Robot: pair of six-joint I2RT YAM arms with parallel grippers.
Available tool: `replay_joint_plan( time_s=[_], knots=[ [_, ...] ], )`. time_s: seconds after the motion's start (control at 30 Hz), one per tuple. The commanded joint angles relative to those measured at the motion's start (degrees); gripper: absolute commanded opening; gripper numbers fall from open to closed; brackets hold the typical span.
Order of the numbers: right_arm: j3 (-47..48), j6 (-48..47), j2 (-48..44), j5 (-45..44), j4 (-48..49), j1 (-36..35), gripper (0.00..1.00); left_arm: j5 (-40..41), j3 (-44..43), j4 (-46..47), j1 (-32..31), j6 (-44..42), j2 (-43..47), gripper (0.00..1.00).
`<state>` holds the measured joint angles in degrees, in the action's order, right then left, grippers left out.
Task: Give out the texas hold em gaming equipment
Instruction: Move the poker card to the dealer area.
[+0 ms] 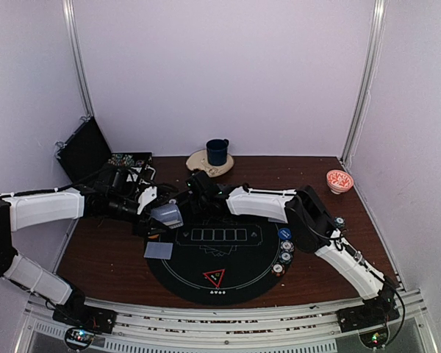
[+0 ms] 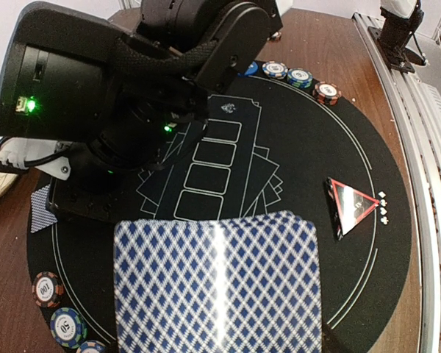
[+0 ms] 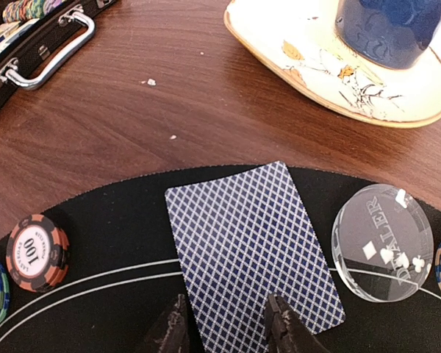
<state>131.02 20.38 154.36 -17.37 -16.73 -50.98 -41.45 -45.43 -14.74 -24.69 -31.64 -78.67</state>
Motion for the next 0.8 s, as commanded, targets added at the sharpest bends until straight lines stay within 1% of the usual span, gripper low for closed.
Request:
replay_joint_plan(
  time_s=[0.0, 0.13, 0.27, 0.37, 0.57, 0.77],
  knots=[
    [1.3, 2.4, 1.6, -1.2, 1.0, 0.6, 0.37, -2.1, -1.7, 1.1, 0.5, 0.2, 0.6, 0.03],
    [2.2, 2.9, 1.9, -0.6, 1.4, 0.7, 0.38, -2.1, -1.7, 1.1, 0.5, 0.2, 0.5, 0.03],
    [2.7, 2.7, 1.3, -1.9, 1.2, 0.7, 0.4, -2.1, -1.7, 1.1, 0.5, 0.2, 0.4, 0.03],
    [1.3, 1.8, -1.0, 0.1, 2.6, 0.7, 0.43, -2.1, -1.7, 1.1, 0.5, 0.2, 0.5, 0.03],
    [-10.1, 1.7, -12.5, 6.8, 7.8, 0.7, 0.53, -2.0, -1.6, 1.1, 0.6, 0.2, 0.7, 0.03],
    [-22.5, 2.1, -25.4, 8.7, 8.5, 0.7, 0.62, -2.1, -1.7, 1.1, 0.5, 0.0, 0.5, 0.03]
  ],
)
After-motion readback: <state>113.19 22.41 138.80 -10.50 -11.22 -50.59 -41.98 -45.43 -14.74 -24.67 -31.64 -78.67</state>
